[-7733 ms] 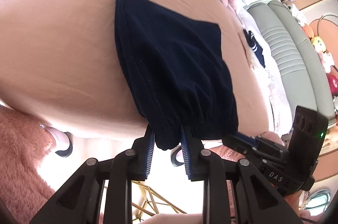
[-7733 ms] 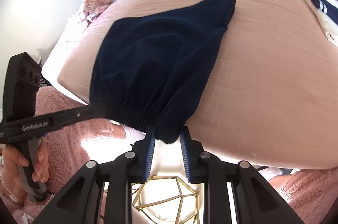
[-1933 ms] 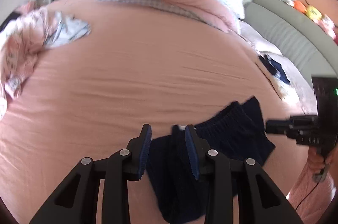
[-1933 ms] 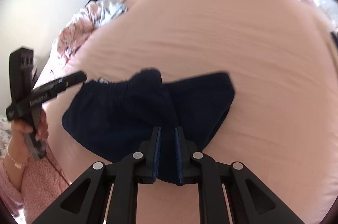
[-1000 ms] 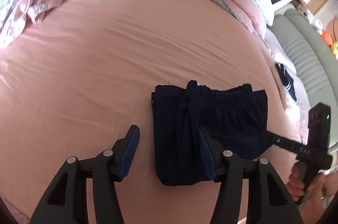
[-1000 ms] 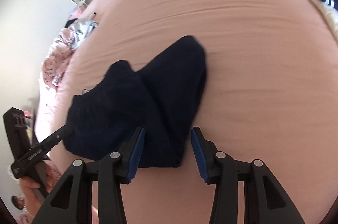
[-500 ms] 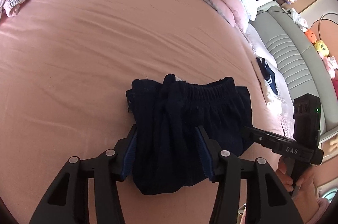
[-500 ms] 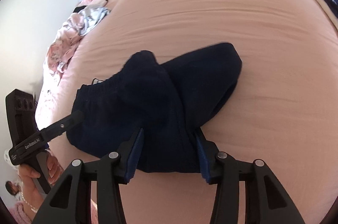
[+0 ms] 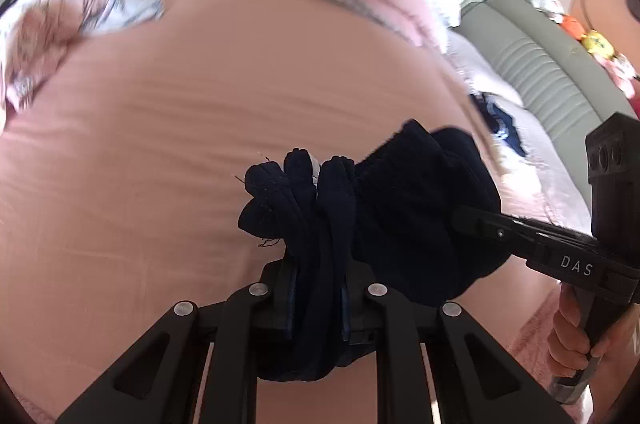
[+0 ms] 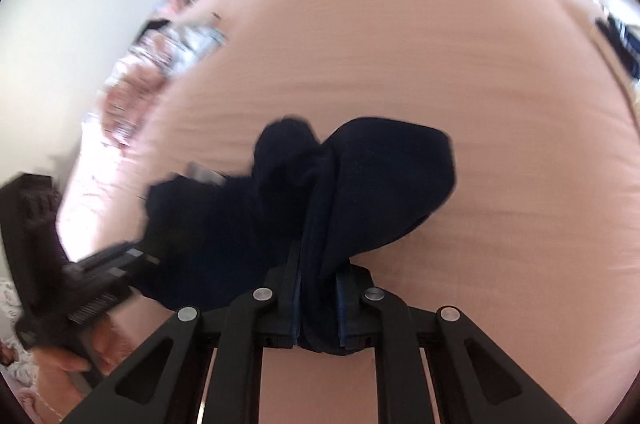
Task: Fold clothes
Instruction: 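Grasp the folded shorts with both grippers and lift them toward the stacked garment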
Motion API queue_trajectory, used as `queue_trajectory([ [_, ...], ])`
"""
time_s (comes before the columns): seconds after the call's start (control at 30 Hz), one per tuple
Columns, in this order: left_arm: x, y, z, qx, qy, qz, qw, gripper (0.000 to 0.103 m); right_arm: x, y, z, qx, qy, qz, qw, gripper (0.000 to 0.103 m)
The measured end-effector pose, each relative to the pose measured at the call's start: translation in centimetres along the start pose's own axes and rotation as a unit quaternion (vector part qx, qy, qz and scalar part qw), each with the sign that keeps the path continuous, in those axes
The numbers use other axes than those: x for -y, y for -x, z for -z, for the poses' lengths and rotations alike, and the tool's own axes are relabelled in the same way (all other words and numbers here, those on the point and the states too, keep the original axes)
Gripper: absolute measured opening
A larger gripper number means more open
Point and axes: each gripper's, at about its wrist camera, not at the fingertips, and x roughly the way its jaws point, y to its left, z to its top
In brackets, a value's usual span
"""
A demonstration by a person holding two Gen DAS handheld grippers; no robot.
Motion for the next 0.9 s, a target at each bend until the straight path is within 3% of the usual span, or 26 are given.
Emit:
queue_trajectory([
  [0.07, 1.9, 1.7, -0.4, 0.009, -0.009, 0.011, 0.9999, 0.013, -1.2, 2.7, -0.1, 0.028, 0.029, 0.017, 0.999, 0.012],
  [0.17, 4.3, 2.1, -1.0, -0.001, -0.014, 0.026, 0.9996, 0.013, -0.4, 5.1, 0.5, 0.035, 0.036, 0.030, 0.998, 0.012],
  [0.33, 9.9, -1.3, -1.9, -0.034, -0.040, 0.059, 0.9969, 0.013, 4.3, 7.2, 0.9, 0.035, -0.029, 0.021, 0.999, 0.012],
  [0.43, 14.9, -4.9, -3.6, -0.052, -0.065, 0.084, 0.9929, 0.013, 11.0, 11.2, 2.2, 0.048, -0.065, 0.025, 0.996, 0.012],
  [0.6, 24.4, -11.7, -6.5, -0.065, -0.107, 0.124, 0.9844, 0.013, 21.1, 15.1, 1.5, 0.072, -0.119, 0.053, 0.989, 0.012],
  [0.8, 34.3, -20.9, -9.1, -0.070, -0.122, 0.162, 0.9768, 0.013, 33.4, 18.6, -0.1, 0.098, -0.163, 0.086, 0.978, 0.012],
  [0.9, 36.4, -25.1, -10.0, -0.070, -0.107, 0.170, 0.9772, 0.013, 38.5, 18.7, -1.0, 0.111, -0.184, 0.078, 0.974, 0.012],
])
